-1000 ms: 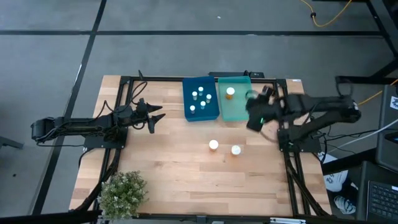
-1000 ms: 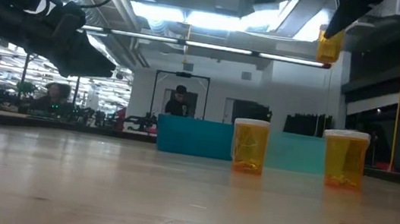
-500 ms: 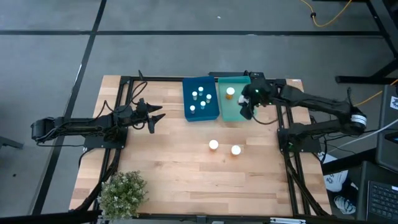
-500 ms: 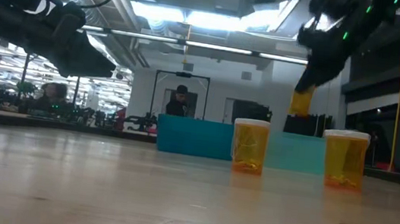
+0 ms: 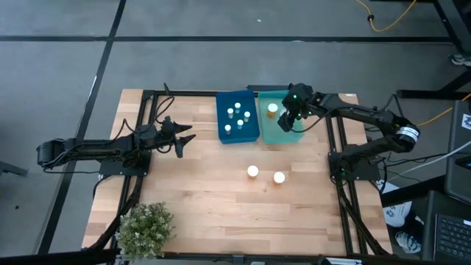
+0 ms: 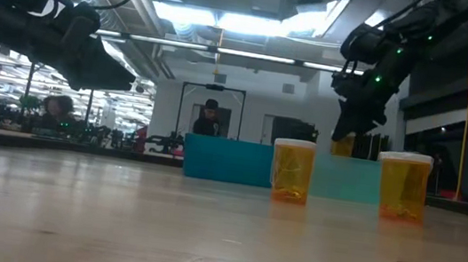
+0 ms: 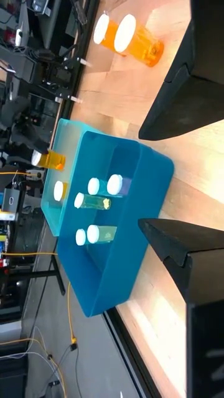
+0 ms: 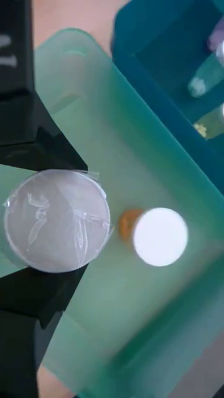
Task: Pick and place medicine bottles into bin by pill shape (circle, oval)
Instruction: Put the orange pill bottle on the green bin
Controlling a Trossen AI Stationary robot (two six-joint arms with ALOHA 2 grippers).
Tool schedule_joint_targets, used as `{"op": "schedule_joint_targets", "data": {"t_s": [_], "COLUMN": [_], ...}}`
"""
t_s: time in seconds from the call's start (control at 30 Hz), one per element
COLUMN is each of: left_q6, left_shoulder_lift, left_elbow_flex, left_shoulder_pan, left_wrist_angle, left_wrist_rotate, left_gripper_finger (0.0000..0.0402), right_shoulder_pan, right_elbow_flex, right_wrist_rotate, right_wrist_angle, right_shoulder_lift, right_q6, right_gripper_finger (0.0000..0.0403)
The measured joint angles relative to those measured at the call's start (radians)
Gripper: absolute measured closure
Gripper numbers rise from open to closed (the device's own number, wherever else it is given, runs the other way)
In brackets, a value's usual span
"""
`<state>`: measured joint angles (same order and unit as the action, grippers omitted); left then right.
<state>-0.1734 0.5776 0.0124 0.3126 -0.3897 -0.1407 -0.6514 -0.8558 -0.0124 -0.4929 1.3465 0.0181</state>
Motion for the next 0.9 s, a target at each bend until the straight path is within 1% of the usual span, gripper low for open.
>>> {"op": "schedule_joint_targets", "data": {"t_s": [0.27,0.5,0.67,0.9], "left_q6": [0.000,0.000,0.000,0.000], "left_shoulder_lift": [0.000,0.000,0.000,0.000], "left_elbow_flex": [0.000,0.000,0.000,0.000], "left_shoulder_pan": [0.000,0.000,0.000,0.000], "left_wrist_angle": [0.000,0.000,0.000,0.000], "left_wrist_rotate": [0.000,0.000,0.000,0.000], "left_gripper_finger": [0.0193,0.0193,0.0193,0.0193], "right_shoulder_pan": [-0.030,-0.070,-0.099,-0.104], "right_elbow_flex": [0.000,0.000,0.000,0.000], "right_wrist_rotate": [-0.009,-0.009,-0.008,-0.008], "right_wrist_angle": [0.023,0.108,0.130,0.132], "right_shoulder_lift": [0.079,0.143,0.179,0.207], "right_q6": [0.002,0.000,-0.003,-0.001], "right_gripper_finger": [0.0195,0.0195,0.0192,0.0151]}}
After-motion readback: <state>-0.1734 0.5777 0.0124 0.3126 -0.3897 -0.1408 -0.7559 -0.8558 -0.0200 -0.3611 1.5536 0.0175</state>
